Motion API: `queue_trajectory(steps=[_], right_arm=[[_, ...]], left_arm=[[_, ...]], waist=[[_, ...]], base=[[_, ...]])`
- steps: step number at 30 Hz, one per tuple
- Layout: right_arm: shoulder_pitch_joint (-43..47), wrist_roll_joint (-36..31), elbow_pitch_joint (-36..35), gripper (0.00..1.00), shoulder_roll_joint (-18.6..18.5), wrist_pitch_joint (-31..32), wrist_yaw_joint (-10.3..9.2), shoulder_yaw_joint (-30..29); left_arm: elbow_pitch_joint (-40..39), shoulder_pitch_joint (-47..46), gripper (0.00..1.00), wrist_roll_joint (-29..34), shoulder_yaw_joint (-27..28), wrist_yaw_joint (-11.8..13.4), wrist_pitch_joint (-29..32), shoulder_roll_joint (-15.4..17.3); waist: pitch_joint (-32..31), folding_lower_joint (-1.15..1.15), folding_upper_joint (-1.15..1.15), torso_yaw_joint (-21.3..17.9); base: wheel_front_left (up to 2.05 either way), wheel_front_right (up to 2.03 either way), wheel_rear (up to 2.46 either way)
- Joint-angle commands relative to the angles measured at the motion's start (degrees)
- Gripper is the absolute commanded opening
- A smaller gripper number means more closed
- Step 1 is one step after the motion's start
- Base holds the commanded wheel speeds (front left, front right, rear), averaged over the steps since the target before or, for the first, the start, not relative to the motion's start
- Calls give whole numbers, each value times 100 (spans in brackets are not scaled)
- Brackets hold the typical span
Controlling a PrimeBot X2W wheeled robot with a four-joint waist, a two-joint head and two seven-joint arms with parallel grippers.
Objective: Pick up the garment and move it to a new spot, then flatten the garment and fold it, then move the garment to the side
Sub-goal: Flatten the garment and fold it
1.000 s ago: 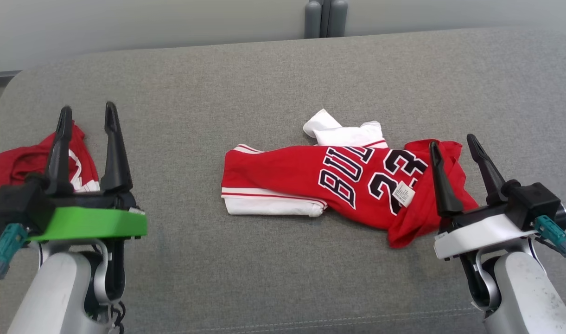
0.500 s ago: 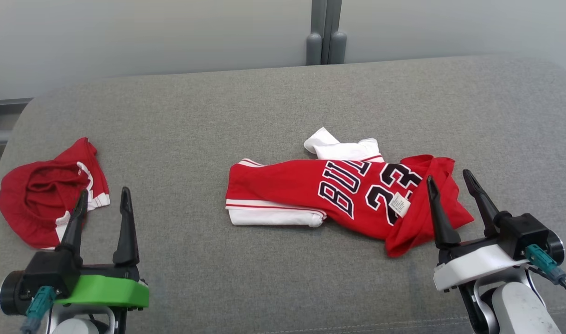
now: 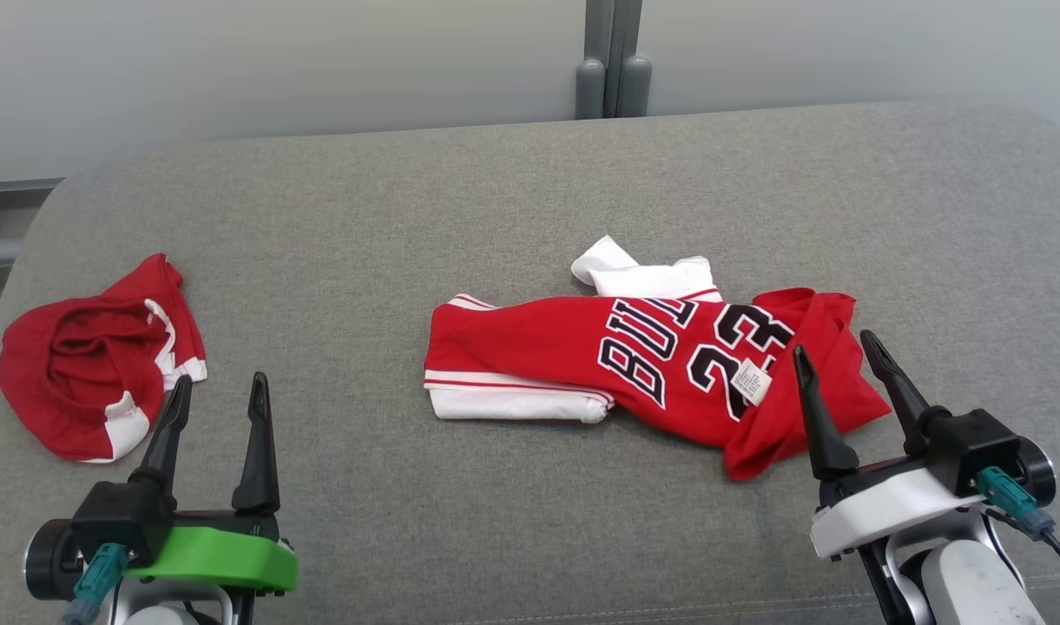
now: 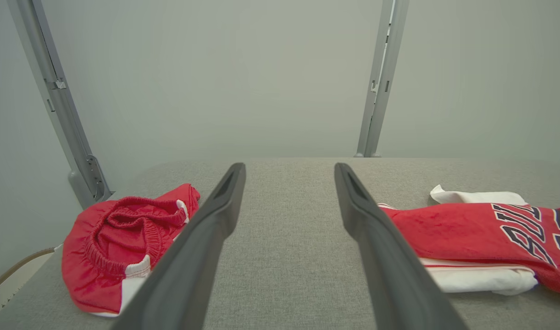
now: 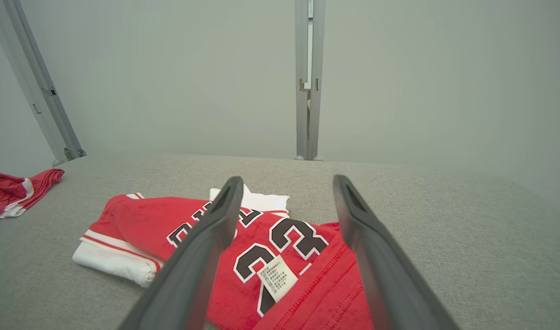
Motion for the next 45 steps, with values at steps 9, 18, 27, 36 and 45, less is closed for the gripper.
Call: queue_trajectory(steps=[9,18,27,36,45], right_arm=[[-96,-332,188,100,-882,580,-2,1066],[-384,-470,666,100,-1710,1048,-4,1916],[-625,-444,1091,100,-1913,1302,-4,2506],[-773,-254,1341,0,-1731,1137,-5,2262],[-553,-53,646,0,-1331,782,-5,1019]], left_arm=[[139,-341,100,22,-125,-102,0,-129],[178,-546,100,74,-136,-178,0,-314],[236,-680,100,148,-64,-280,0,-454],[294,-819,100,278,59,-406,0,-583],[266,-787,100,422,237,-465,0,-655]], waist=[[245,0,0,170],[578,0,0,273],[812,0,0,309],[1000,0,0,291],[1049,0,0,104]], base=[[0,0,0],[0,0,0],[0,0,0],[0,0,0],[0,0,0]])
